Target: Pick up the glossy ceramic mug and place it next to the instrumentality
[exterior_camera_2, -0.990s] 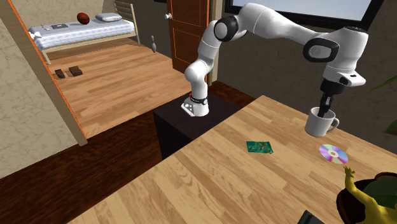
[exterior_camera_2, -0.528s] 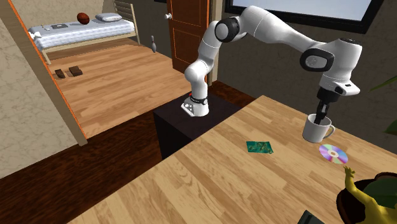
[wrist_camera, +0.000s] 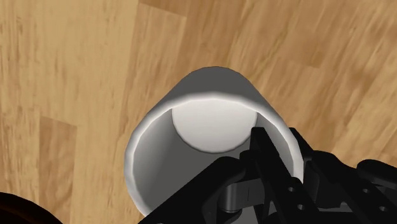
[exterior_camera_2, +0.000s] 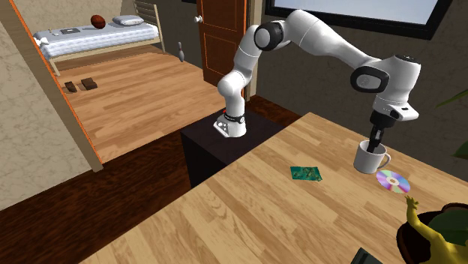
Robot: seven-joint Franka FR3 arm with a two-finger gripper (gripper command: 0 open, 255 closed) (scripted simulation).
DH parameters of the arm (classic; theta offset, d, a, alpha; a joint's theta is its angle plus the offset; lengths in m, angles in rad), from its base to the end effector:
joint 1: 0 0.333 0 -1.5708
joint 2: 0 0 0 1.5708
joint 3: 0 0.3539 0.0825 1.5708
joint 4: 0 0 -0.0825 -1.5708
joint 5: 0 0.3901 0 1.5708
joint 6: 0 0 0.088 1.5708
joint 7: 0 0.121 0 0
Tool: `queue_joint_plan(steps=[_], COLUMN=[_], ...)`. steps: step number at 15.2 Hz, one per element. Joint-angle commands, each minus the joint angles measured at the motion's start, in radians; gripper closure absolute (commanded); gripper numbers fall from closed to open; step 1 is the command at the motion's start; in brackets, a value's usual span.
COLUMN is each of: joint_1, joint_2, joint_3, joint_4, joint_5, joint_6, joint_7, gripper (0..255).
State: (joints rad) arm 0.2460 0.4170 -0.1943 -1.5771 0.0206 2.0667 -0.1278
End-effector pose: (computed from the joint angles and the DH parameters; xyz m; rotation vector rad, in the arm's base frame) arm 0.7020 0.0566 0.4284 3.0633 0.2916 0.1202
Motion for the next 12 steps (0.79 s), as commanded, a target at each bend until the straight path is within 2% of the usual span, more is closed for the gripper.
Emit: queue_joint_plan(steps=[1, 4, 5, 10, 12], joint_1=[0.000, 0.000, 0.000, 0.000, 0.003], joint_2=[0.000, 0.000, 0.000, 0.000, -0.023], joint_3=[0.000, 0.000, 0.000, 0.000, -0.001], joint_4=[0.000, 0.000, 0.000, 0.000, 0.033], joint_5=[0.000, 0.000, 0.000, 0.000, -0.004], joint_6=[0.001, 0.001, 0.001, 0.001, -0.055], joint_7=[0.000, 0.000, 0.000, 0.000, 0.003], gripper=[255, 255, 0, 0, 0])
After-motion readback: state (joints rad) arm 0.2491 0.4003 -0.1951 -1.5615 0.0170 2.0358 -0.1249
